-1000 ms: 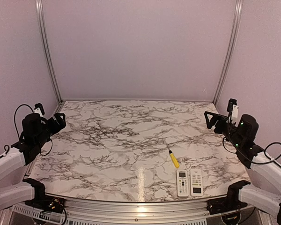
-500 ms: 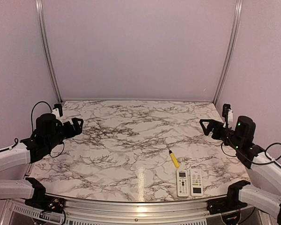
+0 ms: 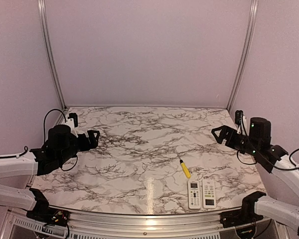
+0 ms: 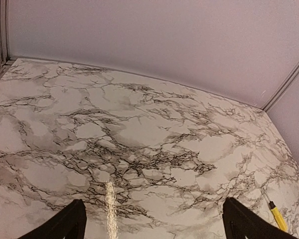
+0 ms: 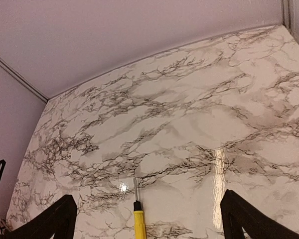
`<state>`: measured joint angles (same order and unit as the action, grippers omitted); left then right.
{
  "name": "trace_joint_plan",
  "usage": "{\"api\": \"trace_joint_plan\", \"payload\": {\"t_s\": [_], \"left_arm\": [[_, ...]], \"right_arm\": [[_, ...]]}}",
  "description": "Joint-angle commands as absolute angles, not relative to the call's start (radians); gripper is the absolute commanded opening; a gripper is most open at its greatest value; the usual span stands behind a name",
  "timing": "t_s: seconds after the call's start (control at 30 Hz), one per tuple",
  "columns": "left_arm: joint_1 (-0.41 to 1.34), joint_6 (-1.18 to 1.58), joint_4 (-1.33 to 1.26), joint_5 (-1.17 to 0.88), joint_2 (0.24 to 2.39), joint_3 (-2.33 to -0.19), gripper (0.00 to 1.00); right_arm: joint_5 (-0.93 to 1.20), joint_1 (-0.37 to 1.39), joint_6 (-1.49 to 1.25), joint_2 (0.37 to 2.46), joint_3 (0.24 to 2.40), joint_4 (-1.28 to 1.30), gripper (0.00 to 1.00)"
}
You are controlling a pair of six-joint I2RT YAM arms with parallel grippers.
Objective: Unload the batteries from the remote control
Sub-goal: Pick up the remote control from the center of the board.
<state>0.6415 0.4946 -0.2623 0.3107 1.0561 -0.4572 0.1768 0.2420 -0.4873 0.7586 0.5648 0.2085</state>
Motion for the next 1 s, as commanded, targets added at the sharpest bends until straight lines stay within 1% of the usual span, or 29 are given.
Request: {"api": "trace_joint_plan", "payload": {"t_s": [0.0,0.2,0.4,0.5,0.63,0.8,0.97], "left_arm": [[0.664,0.528,-0.302,0.428,1.079,-0.474,0.99],[0.718,0.573,-0.307,0.472,1.098,-0.488,0.99],[0.763,0.596,-0.293,0.582,1.074,-0.481,0.99],[0.764,0.594,-0.296,0.597,1.040,-0.456,0.99],[0.764,0.588,-0.285,0.590,1.015,-0.444,0.99],[0.764,0.585,-0.273,0.579,0.996,-0.431,0.99],[0.764,0.579,-0.260,0.564,0.974,-0.429,0.99]], "right_arm": [[0.040,0.362,-0.517,0.774,0.652,0.389,0.99],[-0.122,0.586,-0.586,0.825,0.757,0.527,0.99],[-0.191,0.778,-0.689,0.905,0.749,0.570,0.99],[-0.237,0.866,-0.731,0.962,0.750,0.576,0.99],[-0.289,0.956,-0.785,1.048,0.770,0.605,0.99],[-0.302,1.040,-0.859,1.139,0.770,0.640,0.99],[-0.282,1.063,-0.903,1.178,0.736,0.646,0.99]]}}
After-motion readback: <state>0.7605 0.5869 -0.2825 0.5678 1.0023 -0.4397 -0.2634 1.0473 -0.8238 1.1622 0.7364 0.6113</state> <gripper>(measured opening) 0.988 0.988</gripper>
